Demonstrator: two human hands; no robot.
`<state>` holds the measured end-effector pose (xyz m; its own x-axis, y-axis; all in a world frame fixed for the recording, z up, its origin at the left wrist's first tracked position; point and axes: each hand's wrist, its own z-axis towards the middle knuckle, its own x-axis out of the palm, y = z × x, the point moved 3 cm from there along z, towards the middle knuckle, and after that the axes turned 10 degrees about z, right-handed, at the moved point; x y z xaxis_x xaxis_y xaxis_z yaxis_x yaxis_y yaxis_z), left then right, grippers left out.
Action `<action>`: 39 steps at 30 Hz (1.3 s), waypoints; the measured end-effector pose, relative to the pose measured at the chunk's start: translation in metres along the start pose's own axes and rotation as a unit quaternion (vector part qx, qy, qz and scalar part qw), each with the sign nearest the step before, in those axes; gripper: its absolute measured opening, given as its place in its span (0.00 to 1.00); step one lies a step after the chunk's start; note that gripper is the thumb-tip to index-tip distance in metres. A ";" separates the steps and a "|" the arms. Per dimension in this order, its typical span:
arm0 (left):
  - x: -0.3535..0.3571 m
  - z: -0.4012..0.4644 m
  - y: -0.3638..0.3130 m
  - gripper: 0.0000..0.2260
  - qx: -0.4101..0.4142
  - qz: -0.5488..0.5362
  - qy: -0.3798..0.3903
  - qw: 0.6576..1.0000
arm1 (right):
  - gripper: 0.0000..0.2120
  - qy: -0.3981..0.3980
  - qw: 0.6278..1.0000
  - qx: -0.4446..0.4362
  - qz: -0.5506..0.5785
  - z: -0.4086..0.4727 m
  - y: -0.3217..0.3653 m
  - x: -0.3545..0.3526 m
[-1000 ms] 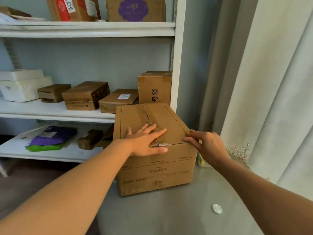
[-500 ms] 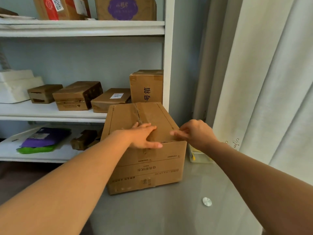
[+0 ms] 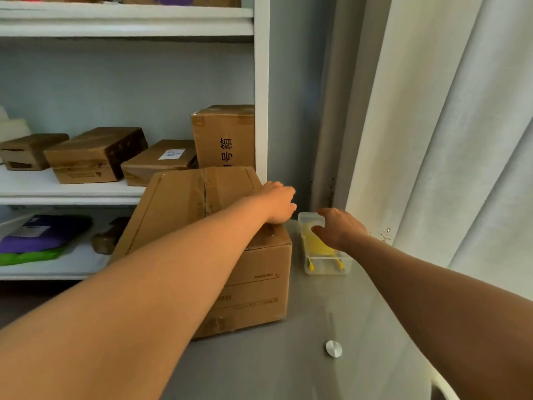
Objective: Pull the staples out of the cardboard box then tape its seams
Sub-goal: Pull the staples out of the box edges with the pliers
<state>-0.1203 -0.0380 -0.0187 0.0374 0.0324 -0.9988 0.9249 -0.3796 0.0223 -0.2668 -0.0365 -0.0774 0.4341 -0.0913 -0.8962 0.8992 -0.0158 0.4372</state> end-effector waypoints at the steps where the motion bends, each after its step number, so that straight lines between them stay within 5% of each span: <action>1: 0.000 0.007 -0.002 0.21 0.003 -0.006 -0.001 1.000 | 0.24 0.008 1.000 0.014 0.003 0.005 -0.004 0.005; 9: 0.033 0.041 -0.011 0.17 0.013 0.023 -0.015 1.000 | 0.49 0.111 0.986 0.118 -0.034 0.031 -0.024 0.063; 16: 0.035 0.039 -0.012 0.15 0.034 0.005 -0.023 0.999 | 0.41 0.062 0.991 0.056 -0.101 0.012 -0.038 0.072; 21: 0.033 0.033 -0.032 0.16 0.031 0.116 0.002 0.993 | 0.44 0.088 0.989 0.030 -0.118 -0.009 -0.041 0.059; 25: 0.055 0.030 -0.074 0.23 -0.056 -0.099 0.036 0.993 | 0.46 0.129 0.982 0.036 -0.131 -0.029 -0.042 0.044; 30: 0.109 0.011 -0.080 0.20 -0.244 -0.426 0.086 0.867 | 0.47 0.145 0.981 0.067 -0.108 -0.045 -0.048 0.040; 34: 0.135 0.007 -0.069 0.16 -0.321 -0.552 0.078 0.766 | 0.46 0.162 0.978 0.086 -0.101 -0.046 -0.050 0.042; 39: 0.142 0.022 -0.067 0.15 -0.351 -0.597 0.051 0.719 | 0.48 0.178 0.971 0.095 -0.129 -0.040 -0.048 0.040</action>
<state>-0.1854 -0.0287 -0.1635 -0.9483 0.0286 -0.3162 0.2818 0.5347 -0.7967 -0.2905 0.0002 -0.1370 0.2180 0.2901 -0.9319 0.9688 -0.1794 0.1708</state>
